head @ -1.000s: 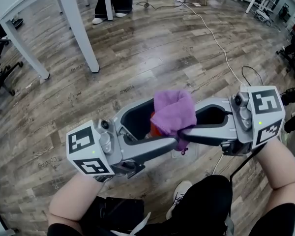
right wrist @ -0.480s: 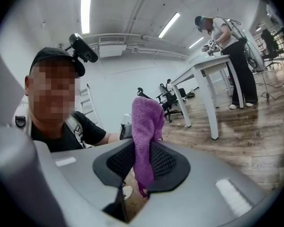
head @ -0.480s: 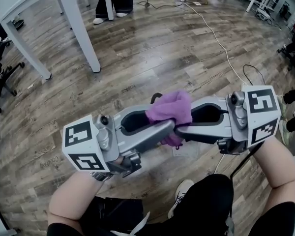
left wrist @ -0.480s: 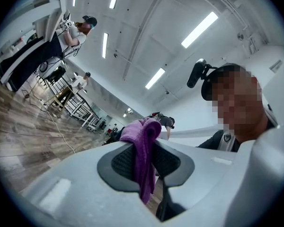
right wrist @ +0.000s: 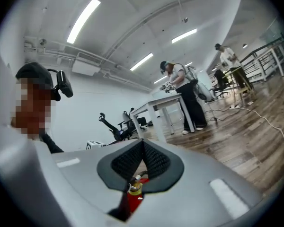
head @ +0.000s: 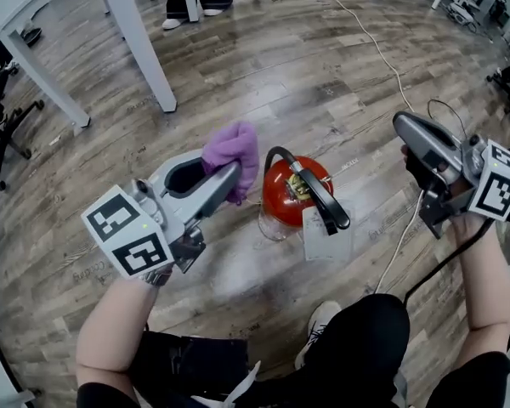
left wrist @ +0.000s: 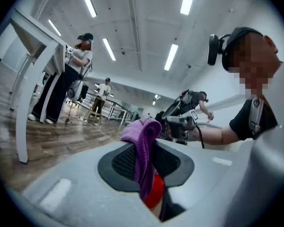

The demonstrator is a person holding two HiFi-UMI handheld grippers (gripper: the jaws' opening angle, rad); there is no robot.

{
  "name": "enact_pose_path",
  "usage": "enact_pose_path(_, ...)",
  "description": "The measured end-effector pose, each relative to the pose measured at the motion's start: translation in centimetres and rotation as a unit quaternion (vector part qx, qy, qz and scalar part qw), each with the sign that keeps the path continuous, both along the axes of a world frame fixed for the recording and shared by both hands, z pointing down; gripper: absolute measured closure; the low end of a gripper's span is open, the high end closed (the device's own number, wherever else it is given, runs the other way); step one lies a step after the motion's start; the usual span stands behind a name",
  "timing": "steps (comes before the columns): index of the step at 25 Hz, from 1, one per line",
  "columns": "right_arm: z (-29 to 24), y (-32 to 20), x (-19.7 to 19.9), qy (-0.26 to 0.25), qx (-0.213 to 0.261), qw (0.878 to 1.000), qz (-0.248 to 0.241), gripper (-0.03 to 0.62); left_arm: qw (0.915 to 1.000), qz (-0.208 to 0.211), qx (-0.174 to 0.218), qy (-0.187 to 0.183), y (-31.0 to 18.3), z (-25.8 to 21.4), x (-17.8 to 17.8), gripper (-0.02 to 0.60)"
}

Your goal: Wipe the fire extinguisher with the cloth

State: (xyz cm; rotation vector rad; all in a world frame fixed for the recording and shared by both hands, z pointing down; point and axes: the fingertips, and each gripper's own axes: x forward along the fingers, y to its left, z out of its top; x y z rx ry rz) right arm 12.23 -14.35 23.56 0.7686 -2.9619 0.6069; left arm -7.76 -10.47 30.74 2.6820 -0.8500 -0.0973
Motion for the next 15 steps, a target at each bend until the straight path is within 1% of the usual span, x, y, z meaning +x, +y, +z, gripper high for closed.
enact_pose_path(2,1.5,-0.7,1.1,-0.008,-0.016,1.0,0.022,0.59,0.9993,0.014,-0.028,-0.021,0.5,3.1,1.6,0.514)
enact_pose_path(5,3.5,-1.0,1.8,-0.018,-0.037,0.999,0.029,0.589,0.9976,0.03,-0.053,-0.034,1.1,5.9,3.5,0.514)
enact_pose_path(7,4.2,-1.2,2.1,-0.018,-0.043,0.998,0.033,0.589,0.9975,0.026,-0.054,-0.035,1.0,6.6,3.8,0.514)
enact_pose_path(10,4.8,-1.4,2.2,-0.019,-0.047,0.998,0.036,0.589,0.9971,0.026,-0.053,-0.048,1.4,7.0,4.6,0.514)
enact_pose_path(12,4.9,-1.4,2.1,-0.021,-0.046,0.998,0.033,0.589,0.9965,0.036,-0.053,-0.054,2.2,6.8,5.3,0.515)
enact_pose_path(15,4.9,-1.5,1.7,-0.026,-0.045,0.998,0.027,0.589,0.9955,0.06,-0.053,-0.052,3.9,6.4,6.2,0.515)
